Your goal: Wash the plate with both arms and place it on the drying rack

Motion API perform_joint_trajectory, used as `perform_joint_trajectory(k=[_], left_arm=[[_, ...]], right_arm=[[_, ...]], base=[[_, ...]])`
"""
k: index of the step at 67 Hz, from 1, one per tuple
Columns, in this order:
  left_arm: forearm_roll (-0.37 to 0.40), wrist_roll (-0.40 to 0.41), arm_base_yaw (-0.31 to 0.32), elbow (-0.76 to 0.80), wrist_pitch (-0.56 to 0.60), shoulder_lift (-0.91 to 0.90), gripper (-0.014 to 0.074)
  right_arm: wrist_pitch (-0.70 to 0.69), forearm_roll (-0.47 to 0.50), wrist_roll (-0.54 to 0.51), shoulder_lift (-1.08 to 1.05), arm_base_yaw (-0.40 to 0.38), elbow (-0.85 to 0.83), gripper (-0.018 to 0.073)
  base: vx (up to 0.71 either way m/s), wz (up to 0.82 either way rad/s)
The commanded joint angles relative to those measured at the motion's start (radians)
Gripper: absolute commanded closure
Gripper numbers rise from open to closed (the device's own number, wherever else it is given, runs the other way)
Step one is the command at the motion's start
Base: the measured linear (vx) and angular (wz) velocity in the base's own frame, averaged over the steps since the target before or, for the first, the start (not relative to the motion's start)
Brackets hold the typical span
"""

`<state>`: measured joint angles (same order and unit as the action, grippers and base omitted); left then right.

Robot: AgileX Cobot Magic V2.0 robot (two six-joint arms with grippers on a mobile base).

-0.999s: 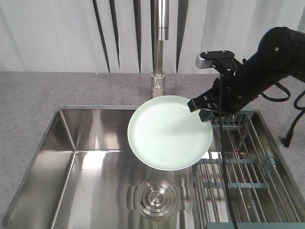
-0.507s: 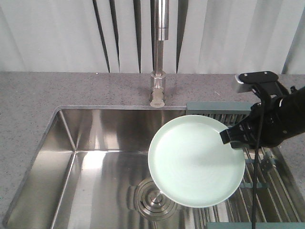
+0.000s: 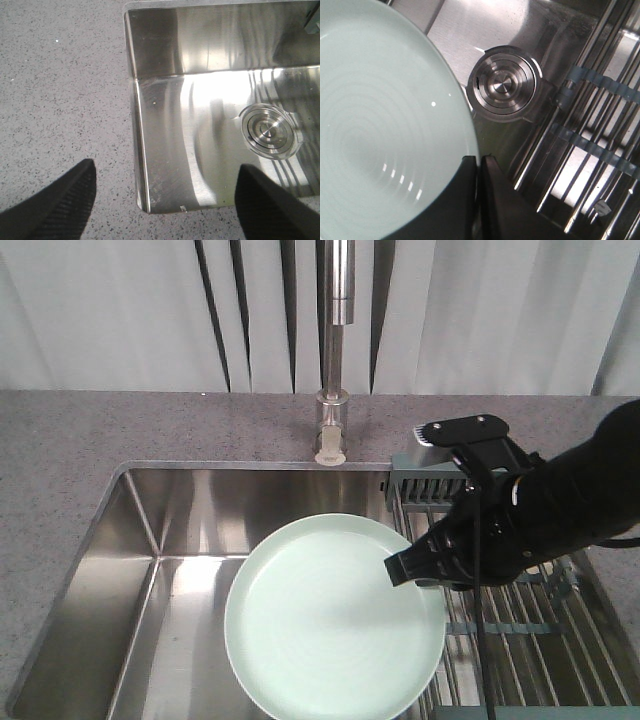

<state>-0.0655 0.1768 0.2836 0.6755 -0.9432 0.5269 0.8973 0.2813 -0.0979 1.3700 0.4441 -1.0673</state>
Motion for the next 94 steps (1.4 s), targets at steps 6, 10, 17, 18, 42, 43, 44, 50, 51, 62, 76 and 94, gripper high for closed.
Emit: perform_joint_trajectory(k=[6,10,17,18,42,43,44,50,51,62,76,94], left_arm=[[-0.005,0.007,0.001,0.02,0.056,0.004,0.0062],[-0.005,0.007,0.001,0.02,0.056,0.004,0.0062],[-0.005,0.007,0.001,0.02,0.056,0.004,0.0062],[-0.005,0.007,0.001,0.02,0.056,0.004,0.0062],[-0.005,0.007,0.001,0.02,0.056,0.004,0.0062],[-0.005,0.007,0.001,0.02,0.056,0.004,0.0062],[-0.005,0.007,0.001,0.02,0.056,0.004,0.0062],[-0.005,0.007,0.001,0.02,0.056,0.004,0.0062],[-0.005,0.007,0.001,0.02,0.056,0.004,0.0062],[-0.005,0.007,0.001,0.02,0.056,0.004,0.0062],[-0.005,0.007,0.001,0.02,0.056,0.004,0.0062],[-0.005,0.007,0.001,0.02,0.056,0.004,0.0062]], right_arm=[[-0.026,-0.009,0.031,0.051,0.034,-0.134,0.0561],[-0.019,-0.009,0.031,0.084,0.034,-0.171,0.0561],[-0.007,-0.038,0.031,0.134,0.031,-0.24,0.0561],[-0.005,-0.043,0.031,0.14,0.031,-0.249,0.0561],[0.061,-0.056,-0.039,0.232,-0.072,-0.409,0.0561],[0.063,-0.056,-0.044,0.234,-0.077,-0.414,0.0561],[0.066,-0.056,-0.048,0.237,-0.082,-0.417,0.0561],[0.068,-0.047,-0.062,0.241,-0.117,-0.427,0.0561],[0.068,-0.046,-0.065,0.241,-0.123,-0.427,0.0561],[0.086,-0.041,-0.09,0.24,-0.186,-0.427,0.0561],[0.07,-0.029,-0.1,0.192,-0.247,-0.387,0.0561],[0.023,0.012,-0.143,0.088,-0.289,-0.211,0.0561]], base=[[0.0,0.0],[0.0,0.0],[0.0,0.0],[0.0,0.0],[0.0,0.0],[0.0,0.0],[0.0,0.0],[0.0,0.0],[0.0,0.0],[0.0,0.0],[0.0,0.0],[0.0,0.0]])
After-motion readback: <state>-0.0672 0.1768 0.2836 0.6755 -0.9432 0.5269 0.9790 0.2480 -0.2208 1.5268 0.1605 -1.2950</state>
